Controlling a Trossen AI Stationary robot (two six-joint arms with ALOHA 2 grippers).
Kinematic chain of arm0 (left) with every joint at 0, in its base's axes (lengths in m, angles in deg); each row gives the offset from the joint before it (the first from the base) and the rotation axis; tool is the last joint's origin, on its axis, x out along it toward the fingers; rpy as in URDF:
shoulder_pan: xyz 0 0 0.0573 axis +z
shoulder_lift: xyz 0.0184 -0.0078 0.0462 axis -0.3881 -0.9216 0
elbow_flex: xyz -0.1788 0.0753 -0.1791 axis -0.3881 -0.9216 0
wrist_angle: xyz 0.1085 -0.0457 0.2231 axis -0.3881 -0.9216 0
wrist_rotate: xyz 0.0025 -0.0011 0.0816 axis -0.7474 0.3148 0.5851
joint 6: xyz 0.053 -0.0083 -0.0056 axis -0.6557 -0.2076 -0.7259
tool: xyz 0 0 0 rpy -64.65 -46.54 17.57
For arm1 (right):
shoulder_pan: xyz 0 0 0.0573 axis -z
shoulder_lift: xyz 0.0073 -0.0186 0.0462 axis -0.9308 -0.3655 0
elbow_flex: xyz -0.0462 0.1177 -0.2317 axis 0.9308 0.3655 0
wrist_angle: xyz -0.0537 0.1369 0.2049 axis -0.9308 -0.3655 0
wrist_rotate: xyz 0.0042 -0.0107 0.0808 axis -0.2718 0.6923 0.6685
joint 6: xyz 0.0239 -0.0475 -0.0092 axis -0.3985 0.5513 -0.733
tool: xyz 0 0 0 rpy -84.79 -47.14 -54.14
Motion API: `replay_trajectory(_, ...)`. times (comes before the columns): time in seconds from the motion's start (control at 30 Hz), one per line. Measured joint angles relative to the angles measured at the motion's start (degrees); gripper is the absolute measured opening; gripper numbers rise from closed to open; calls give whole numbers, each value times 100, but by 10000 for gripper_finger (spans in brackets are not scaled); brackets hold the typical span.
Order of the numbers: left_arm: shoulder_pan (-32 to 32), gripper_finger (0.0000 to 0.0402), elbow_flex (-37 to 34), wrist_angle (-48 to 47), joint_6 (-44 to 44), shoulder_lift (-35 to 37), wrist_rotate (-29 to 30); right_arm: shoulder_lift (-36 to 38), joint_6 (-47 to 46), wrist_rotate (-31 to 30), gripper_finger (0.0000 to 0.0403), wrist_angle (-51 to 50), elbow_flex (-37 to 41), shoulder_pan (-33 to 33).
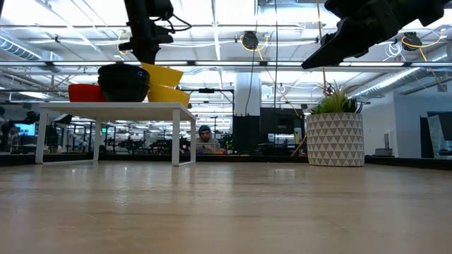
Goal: Pick & Place Mini bowls
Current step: Stack the yellow bowl on top of the yellow bowl on the shelf
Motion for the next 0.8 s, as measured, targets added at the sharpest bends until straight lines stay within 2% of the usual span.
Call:
replay_trajectory(0.13,5,21,-208,155,-80,0,-52,0,-1,0,176,81,0,0)
replay_trajectory(0.33,76,7,-345,488,-172,0,-414,0,1,-2,176,283,0,0)
replay_trajectory(0.57,121,28,-345,689,-272,-12,-473,0,-1,0,176,287,0,0)
replay_trajectory(0.8,73,6,-345,671,-269,-255,-587,0,-2,-2,176,287,0,0)
